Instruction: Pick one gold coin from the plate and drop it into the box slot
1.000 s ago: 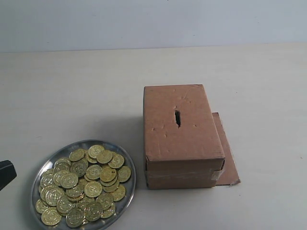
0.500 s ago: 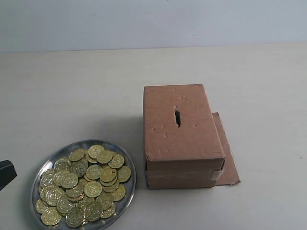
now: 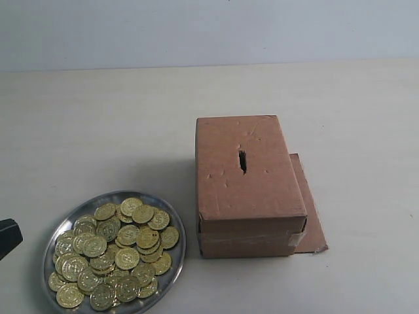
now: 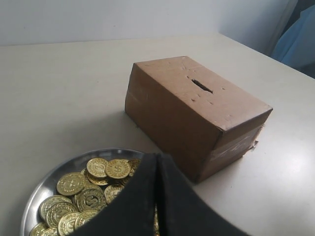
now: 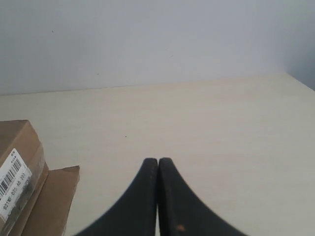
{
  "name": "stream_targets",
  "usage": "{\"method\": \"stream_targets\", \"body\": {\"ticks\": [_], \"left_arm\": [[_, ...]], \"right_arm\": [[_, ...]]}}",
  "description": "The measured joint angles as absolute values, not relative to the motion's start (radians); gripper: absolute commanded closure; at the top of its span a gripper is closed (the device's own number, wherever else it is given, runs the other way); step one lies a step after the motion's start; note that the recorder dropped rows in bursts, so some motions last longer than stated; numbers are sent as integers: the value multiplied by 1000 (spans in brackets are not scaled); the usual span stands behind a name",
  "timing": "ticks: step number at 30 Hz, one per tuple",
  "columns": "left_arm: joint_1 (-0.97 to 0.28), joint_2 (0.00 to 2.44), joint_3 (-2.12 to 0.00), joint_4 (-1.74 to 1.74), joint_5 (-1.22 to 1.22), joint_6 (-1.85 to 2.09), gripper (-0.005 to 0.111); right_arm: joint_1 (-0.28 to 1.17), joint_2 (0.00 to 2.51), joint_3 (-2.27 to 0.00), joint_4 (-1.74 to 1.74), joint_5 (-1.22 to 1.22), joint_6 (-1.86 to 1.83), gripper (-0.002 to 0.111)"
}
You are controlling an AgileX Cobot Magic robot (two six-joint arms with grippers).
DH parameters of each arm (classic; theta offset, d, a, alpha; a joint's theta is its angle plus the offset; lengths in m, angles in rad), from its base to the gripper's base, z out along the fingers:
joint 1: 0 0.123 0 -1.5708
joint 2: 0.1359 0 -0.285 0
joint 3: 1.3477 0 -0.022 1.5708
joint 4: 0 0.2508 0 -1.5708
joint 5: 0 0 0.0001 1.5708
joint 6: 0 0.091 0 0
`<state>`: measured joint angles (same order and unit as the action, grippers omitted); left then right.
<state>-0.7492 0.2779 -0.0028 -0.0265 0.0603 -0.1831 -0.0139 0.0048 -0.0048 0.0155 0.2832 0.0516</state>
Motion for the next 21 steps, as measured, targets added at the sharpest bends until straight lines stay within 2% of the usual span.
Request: {"method": "stream_targets", "body": {"ticks": [21], "left_arm": [[-749, 278, -3, -27, 60, -175, 107]], "right_arm": [[-14, 5, -5, 28, 283, 63, 108]]}}
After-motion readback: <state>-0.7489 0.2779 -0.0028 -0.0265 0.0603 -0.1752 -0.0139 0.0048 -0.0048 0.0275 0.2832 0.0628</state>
